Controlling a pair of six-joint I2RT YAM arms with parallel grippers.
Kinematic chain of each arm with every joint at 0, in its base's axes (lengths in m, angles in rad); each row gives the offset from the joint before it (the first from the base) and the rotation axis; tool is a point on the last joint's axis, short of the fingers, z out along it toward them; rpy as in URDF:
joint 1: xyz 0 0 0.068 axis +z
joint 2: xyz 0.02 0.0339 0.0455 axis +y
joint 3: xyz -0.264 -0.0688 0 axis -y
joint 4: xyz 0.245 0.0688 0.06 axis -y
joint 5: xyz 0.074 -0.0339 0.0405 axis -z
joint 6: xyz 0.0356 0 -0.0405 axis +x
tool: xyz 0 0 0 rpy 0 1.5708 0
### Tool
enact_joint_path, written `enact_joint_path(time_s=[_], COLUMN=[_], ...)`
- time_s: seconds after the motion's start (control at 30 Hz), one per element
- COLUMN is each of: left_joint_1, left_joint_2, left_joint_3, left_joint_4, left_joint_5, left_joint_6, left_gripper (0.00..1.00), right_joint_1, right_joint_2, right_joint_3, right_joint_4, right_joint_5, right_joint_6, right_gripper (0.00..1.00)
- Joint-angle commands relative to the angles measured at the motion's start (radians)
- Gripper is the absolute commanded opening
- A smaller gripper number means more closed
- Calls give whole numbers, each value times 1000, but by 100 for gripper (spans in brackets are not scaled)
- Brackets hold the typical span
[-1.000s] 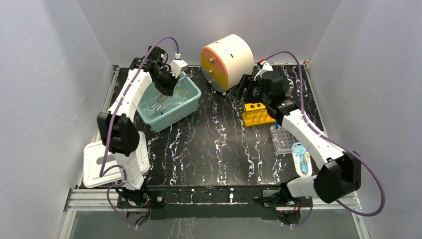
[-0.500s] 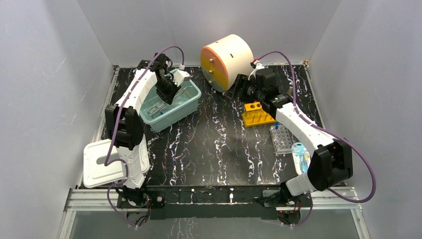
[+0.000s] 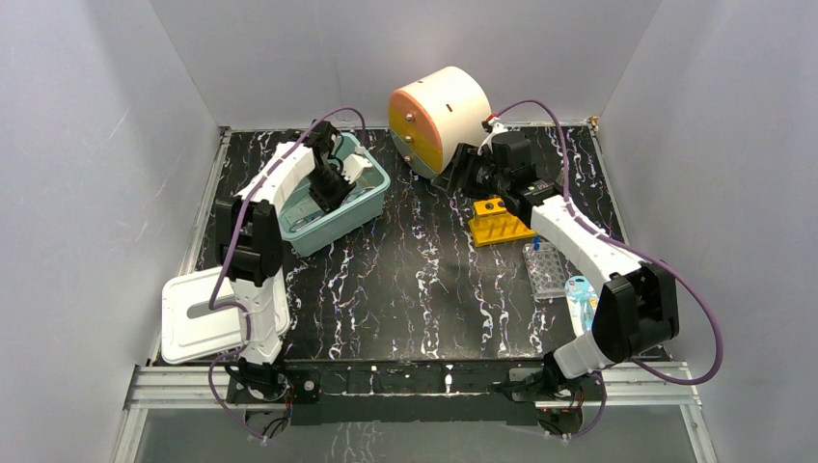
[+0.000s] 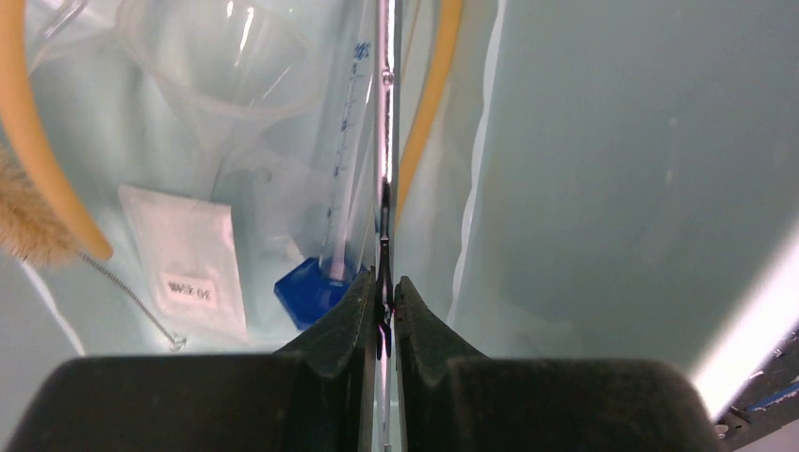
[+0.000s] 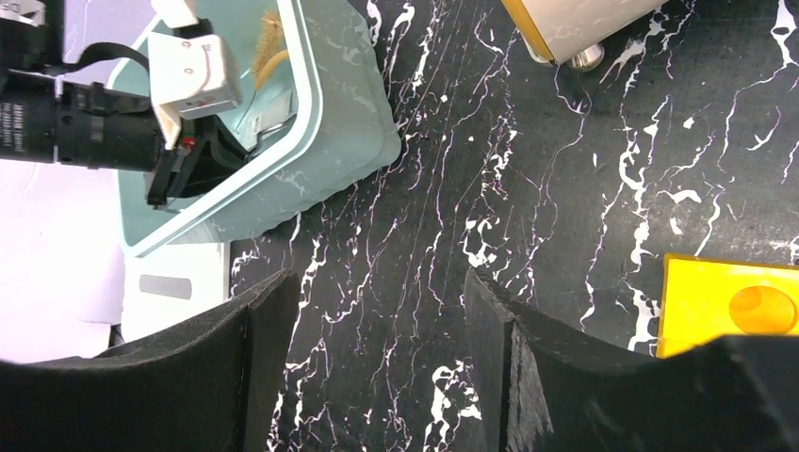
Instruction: Organize the chemistry lab equipment
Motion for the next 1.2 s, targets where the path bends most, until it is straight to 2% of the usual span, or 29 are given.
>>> enact_joint_path(time_s=[0.0,0.17,0.3,0.6,0.7,0.8,0.87,0.93,1.0,1.07,1.17], left_joint_1=[-18,-18,-14,-12,-12,-11,-11,-9,-4,7,45], left_joint_2=[17,19,6,-81,-146,-217,-274,-327,-370,-392,-391], left_joint_3=[6,11,29,113,115,95,39,-17,-43,-41,26], left_joint_4=[-1,6,29,37,67,125,232,381,452,460,349], left_joint_5=[-1,-1,31,27,12,-28,-97,-196,-298,-378,-449], left_joint_6=[9,-5,-60,-112,-150,-213,-294,-447,-590,-730,-913], left_gripper=[7,16,28,38,45,56,64,75,81,89,92], right_joint_1=[-2,-3,-4,1,9,21,31,35,36,37,38], right_joint_2=[0,-6,-19,-54,-66,-79,-87,-91,-94,-97,-97], right_joint_3=[48,42,37,10,0,-8,-15,-25,-35,-48,-63], right_joint_4=[38,37,39,34,29,29,29,29,14,12,27], right_joint_5=[-23,-26,-33,-26,-21,-10,1,9,27,34,33], right_joint_6=[12,16,5,-3,-3,-4,-4,4,32,53,69], right_gripper=[72,72,69,69,69,69,69,69,69,69,68])
